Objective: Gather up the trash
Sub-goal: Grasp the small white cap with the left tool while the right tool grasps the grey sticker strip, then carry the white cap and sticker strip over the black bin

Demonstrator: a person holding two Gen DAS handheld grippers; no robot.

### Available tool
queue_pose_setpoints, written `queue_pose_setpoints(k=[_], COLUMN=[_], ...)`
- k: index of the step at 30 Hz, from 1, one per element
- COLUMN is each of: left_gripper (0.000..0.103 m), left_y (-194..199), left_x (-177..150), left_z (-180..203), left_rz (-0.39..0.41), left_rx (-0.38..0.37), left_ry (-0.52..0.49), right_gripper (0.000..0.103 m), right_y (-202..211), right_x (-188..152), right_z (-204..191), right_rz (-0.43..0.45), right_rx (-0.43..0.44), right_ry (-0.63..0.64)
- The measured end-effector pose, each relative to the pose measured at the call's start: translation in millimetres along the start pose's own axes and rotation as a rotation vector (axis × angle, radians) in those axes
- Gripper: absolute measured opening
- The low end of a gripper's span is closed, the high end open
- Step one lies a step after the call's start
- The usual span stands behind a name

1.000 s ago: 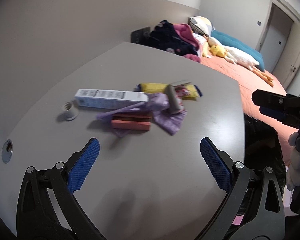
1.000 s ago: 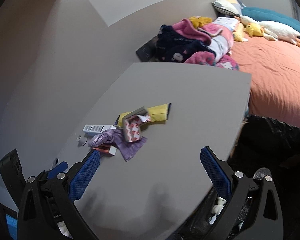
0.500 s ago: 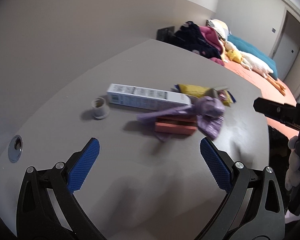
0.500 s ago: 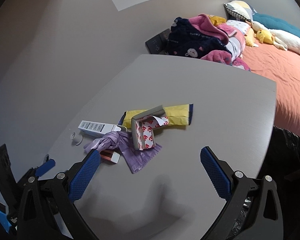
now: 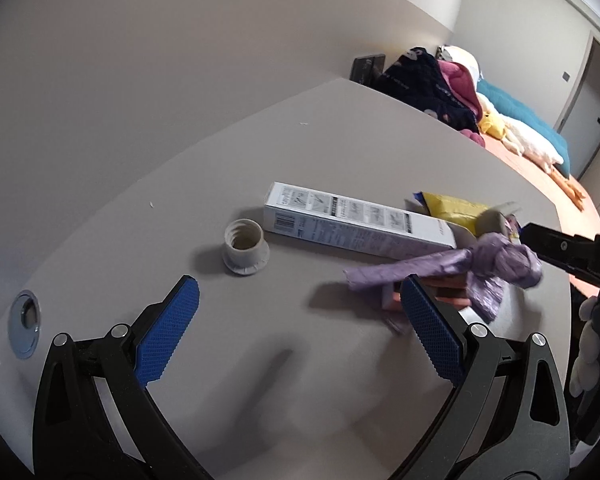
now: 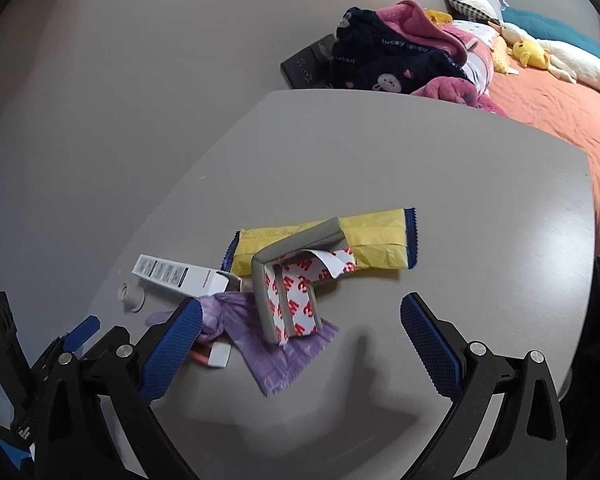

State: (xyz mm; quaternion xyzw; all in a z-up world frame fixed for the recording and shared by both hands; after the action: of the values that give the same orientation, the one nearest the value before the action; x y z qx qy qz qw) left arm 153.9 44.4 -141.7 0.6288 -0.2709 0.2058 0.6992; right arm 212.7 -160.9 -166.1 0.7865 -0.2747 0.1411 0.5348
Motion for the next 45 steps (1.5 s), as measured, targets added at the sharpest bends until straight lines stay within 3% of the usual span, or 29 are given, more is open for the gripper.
queue_pose_setpoints(k=[9,14,17,23,25,27,45], left_gripper=[0.087,0.078,0.069,0.049,0.035,0.030,0.030], left_y=[-21.3,-31.2,-35.2,-38.3,-38.5,-37.5,1.7], left_x=[7.8,8.6,7.5,4.3,5.1,5.3,18.6], left_z=[-14.3,-19.1,-21.4,-25.7,-25.4,-27.3,-0.1], left_rz=[-0.024,-0.046,-0.054,-0.053,-0.051,-0.051,0.006], left_rx=[0.024,0.013,0.004,0.010,0.002,-0.021,-0.028], left_ry=[-0.013,-0.020,-0.015,-0.015,-0.007,0.015,-0.005], right_gripper=[0.091,0.077,0.063,0.061,0.060,0.060,0.059], right_y=[-25.3,-31.3,-34.7,-34.5,-33.0,-30.7,19.9], right_x=[5.2,4.9,3.9,3.9,4.0,4.3,18.9], right_z=[-1.3,-1.5,-3.3,-3.8,-3.4,-3.5,-9.9], right_rz=[-0.034,-0.040,-0.051,-0.049,-0.046,-0.037,0.041], right_rx=[-0.016,0.003,0.037,0.039,0.041,0.041,0.088], right_ry=[0.015,0.026,0.037,0.044,0.040,0.044,0.055])
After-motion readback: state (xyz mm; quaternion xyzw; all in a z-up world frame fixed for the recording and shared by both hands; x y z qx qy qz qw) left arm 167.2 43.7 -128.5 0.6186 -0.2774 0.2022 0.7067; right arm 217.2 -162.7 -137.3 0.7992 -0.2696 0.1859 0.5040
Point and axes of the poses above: each gripper's, at about its wrist camera, not at the fingertips, and y roughly against the way its jaws point, z to its right, x to its top, the point moved 8 cm from there along -y, roughly the way its jaws point, and after that the axes turned 4 degrees about -y, right-handed, at the moved point
